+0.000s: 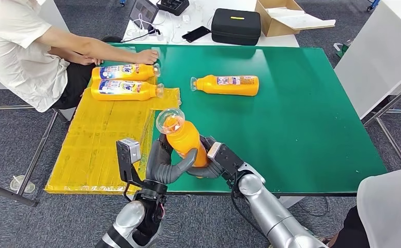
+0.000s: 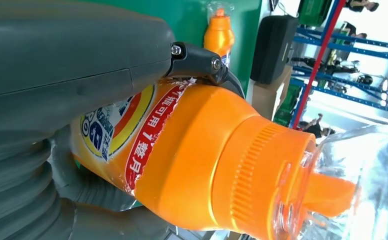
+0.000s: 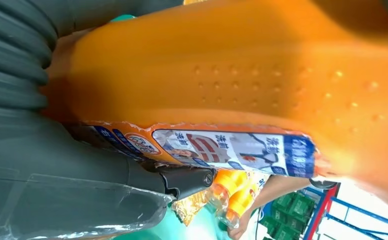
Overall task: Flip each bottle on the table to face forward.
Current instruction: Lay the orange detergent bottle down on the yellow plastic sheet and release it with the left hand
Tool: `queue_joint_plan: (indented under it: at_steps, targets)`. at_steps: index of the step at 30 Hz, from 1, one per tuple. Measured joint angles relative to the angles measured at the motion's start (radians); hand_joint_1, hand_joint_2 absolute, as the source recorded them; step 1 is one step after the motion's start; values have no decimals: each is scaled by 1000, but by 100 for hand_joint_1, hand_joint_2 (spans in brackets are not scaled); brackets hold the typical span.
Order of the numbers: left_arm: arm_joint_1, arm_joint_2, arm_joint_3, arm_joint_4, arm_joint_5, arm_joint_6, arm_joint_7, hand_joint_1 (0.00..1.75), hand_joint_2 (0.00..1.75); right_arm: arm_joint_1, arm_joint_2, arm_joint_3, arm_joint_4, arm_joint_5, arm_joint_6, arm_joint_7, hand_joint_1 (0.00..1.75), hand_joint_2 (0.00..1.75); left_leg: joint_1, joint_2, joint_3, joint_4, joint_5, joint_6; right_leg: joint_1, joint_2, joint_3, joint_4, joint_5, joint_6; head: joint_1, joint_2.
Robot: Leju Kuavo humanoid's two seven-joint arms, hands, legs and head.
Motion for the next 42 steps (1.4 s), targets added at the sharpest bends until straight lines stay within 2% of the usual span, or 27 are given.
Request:
queue_joint_plan:
  at_steps: [3,7,14,20,26,28,32,35,39,42]
  targets:
    - [0,0,3,2,2,3,0,175,175,1,0,-6,-6,-9,-33,9,0,175,0,0,0,0,0,0,0,0,0,0,0,0,0,0]
    - [0,0,6,-1,2,19,1,175,175,5,4,-16,-14,8,-102,14,0,0,0,0,0,0,0,0,0,0,0,0,0,0,0,0]
    - [3,2,35,-54,20,60,22,175,175,32,33,-66,-23,79,-378,-11,0,0,0,0,0,0,0,0,0,0,0,0,0,0,0,0]
    - [17,10,67,-97,39,84,35,175,175,49,65,-159,-31,81,-600,-73,0,0,0,0,0,0,0,0,0,0,0,0,0,0,0,0]
    - [33,31,79,-113,-191,240,-29,175,175,74,76,-273,-63,81,-778,-177,0,0,0,-1,0,0,0,0,0,-1,0,0,0,0,0,0]
    - [37,38,85,-115,-217,241,-25,175,175,86,78,-308,-80,80,-804,-192,0,0,0,-1,0,0,0,0,0,-1,0,0,0,0,0,0]
    - [54,43,102,-130,-179,185,-2,175,175,110,78,-357,-104,81,-813,-197,0,0,0,-1,0,0,0,0,0,-1,0,0,0,0,0,0]
    - [64,44,107,-143,-229,219,-10,175,175,124,79,-379,-106,85,-809,-203,0,0,0,-1,0,0,0,0,0,-1,0,0,0,0,0,0]
    - [54,57,108,-134,-513,392,-37,175,175,137,81,-398,-106,87,-794,-206,0,0,0,-1,0,0,0,0,0,-1,0,0,0,0,0,0]
    - [34,68,134,-86,-824,448,0,175,175,137,86,-403,-106,90,-777,-207,0,0,0,-1,0,0,0,0,0,-1,0,0,0,0,0,0]
